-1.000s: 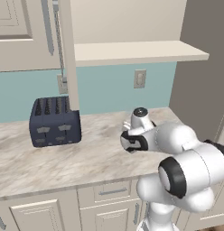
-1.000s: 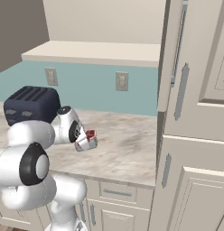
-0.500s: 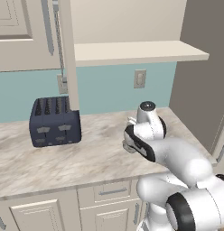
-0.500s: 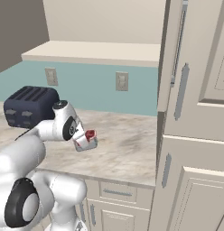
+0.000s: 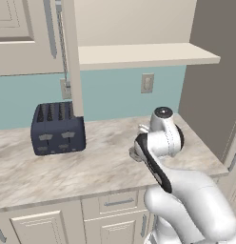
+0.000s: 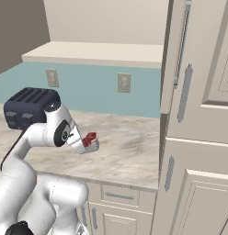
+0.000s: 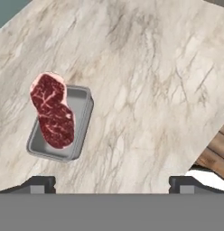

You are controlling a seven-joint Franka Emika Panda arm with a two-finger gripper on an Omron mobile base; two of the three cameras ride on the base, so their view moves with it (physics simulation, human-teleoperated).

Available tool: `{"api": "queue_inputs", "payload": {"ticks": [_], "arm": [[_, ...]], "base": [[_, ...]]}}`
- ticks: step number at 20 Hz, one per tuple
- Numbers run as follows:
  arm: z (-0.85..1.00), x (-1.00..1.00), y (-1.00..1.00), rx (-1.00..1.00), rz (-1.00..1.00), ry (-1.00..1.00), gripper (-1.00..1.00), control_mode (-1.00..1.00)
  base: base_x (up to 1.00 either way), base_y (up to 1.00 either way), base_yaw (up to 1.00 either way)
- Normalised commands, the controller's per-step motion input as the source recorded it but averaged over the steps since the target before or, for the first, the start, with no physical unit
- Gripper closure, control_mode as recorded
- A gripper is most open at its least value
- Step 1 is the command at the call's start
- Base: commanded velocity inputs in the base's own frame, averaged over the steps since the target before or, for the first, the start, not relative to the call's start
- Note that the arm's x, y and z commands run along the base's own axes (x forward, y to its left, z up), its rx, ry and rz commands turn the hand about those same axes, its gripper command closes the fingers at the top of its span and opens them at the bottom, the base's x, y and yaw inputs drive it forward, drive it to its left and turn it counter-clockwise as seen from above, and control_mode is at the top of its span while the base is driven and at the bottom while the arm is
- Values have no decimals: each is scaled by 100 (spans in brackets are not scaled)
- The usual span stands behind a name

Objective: Retrieve the tupperware from the cabinet, then place the raw meat into the tupperware to avoid contamination.

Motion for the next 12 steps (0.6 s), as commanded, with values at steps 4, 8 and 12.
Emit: {"api": "queue_inputs", "payload": {"ticks": [4,8,12], "arm": [[37,-47,14,0,4,-7,-100,-100],[40,-43,18,-1,5,-9,-100,-100],[36,-40,24,-3,5,-10,-100,-100]], "base": [[0,0,0],[0,0,0],[0,0,0]]}}
